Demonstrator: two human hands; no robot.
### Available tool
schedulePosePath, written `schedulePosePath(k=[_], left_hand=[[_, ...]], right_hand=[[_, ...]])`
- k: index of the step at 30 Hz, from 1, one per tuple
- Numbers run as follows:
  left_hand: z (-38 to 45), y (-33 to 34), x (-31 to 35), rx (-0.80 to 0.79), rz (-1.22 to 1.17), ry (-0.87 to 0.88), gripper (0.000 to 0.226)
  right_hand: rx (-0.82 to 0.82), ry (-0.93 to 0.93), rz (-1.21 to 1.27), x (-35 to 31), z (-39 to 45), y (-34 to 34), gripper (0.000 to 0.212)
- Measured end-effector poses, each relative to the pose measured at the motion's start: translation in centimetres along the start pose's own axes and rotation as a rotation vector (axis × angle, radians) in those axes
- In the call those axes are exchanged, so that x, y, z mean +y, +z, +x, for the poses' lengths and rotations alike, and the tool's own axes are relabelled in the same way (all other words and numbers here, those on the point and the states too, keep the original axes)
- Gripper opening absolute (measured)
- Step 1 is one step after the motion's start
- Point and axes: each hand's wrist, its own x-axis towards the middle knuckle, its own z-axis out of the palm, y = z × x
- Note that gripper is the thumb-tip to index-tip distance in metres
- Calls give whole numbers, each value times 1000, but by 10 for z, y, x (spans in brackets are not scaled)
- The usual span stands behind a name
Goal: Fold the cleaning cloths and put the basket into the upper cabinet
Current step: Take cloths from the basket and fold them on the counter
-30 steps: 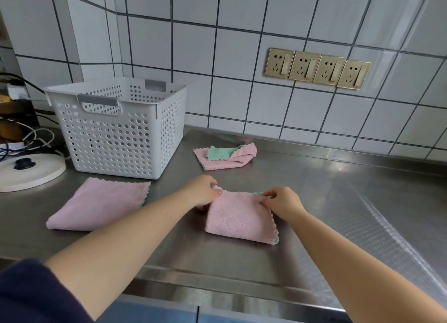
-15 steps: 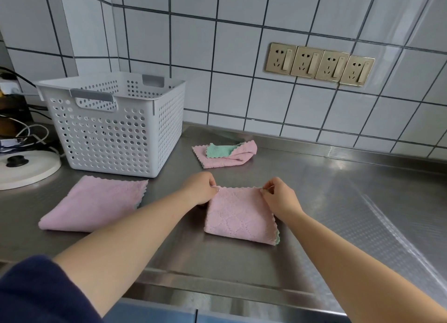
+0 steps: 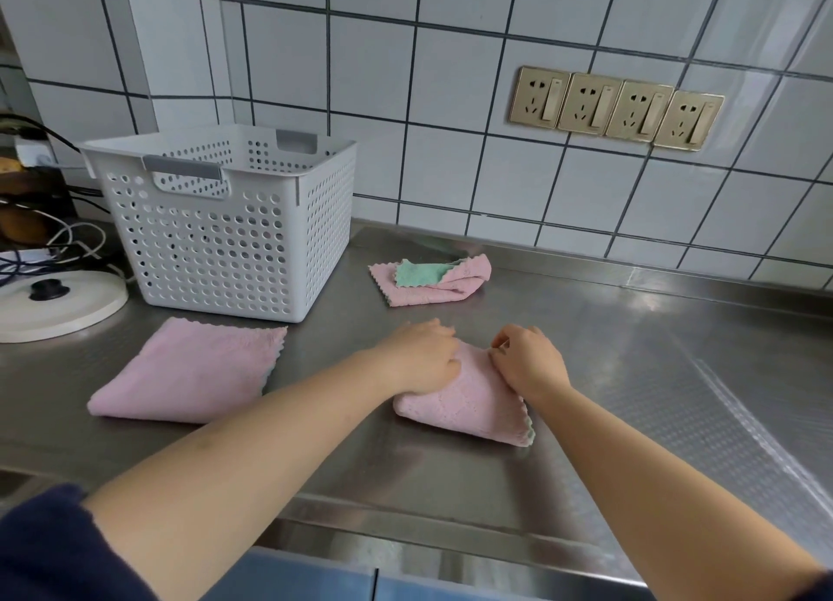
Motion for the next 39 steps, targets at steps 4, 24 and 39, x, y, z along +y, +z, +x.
schedulePosePath(k=[4,24,39], left_hand=[[-3,24,10,-38,94,-50,51],[-30,32,-23,78,-91,-390,58],[-55,18,-20,250,-741,-395,38]], right_hand=[[61,-158,-112,-11,-20,-3,35],[-175,-51,-195,13,-39,-8,55],[-257,170,492,0,-57,-26,35]])
